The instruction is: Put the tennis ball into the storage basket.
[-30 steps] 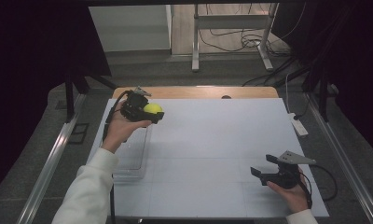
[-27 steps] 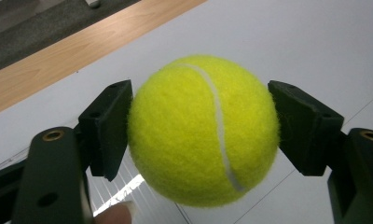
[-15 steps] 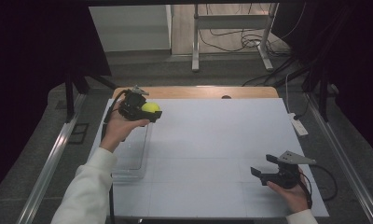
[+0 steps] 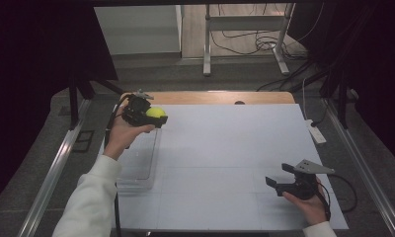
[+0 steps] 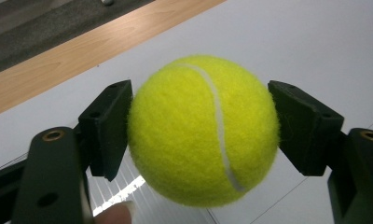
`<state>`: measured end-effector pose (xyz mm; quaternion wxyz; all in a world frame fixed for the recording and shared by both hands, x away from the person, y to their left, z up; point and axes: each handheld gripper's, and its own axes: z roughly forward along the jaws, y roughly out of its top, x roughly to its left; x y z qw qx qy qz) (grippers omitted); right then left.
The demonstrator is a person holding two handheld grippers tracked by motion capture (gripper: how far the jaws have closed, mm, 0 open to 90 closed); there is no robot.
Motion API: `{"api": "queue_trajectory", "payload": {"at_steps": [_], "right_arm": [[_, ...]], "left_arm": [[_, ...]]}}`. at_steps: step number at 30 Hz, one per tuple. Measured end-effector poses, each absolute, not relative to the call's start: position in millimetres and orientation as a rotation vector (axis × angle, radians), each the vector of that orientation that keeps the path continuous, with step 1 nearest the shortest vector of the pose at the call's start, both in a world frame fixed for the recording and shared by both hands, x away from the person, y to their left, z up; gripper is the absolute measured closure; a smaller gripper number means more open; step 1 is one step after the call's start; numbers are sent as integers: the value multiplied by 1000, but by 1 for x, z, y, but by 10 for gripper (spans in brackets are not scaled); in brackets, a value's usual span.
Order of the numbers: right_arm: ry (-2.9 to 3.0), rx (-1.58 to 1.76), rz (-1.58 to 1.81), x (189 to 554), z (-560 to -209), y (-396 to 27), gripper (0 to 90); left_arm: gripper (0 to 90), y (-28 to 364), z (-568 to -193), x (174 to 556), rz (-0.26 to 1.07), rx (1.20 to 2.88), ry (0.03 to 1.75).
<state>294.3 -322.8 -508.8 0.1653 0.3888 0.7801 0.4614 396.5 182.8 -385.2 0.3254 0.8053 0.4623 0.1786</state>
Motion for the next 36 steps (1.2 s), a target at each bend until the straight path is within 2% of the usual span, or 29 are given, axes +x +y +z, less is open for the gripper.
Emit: {"api": "queue_trajectory", "payload": {"at_steps": [36], "right_arm": [[2224,1104,1310,294,-509,-323,113]], "left_arm": [[266,208,-396,402,508,2086,1300]]}}
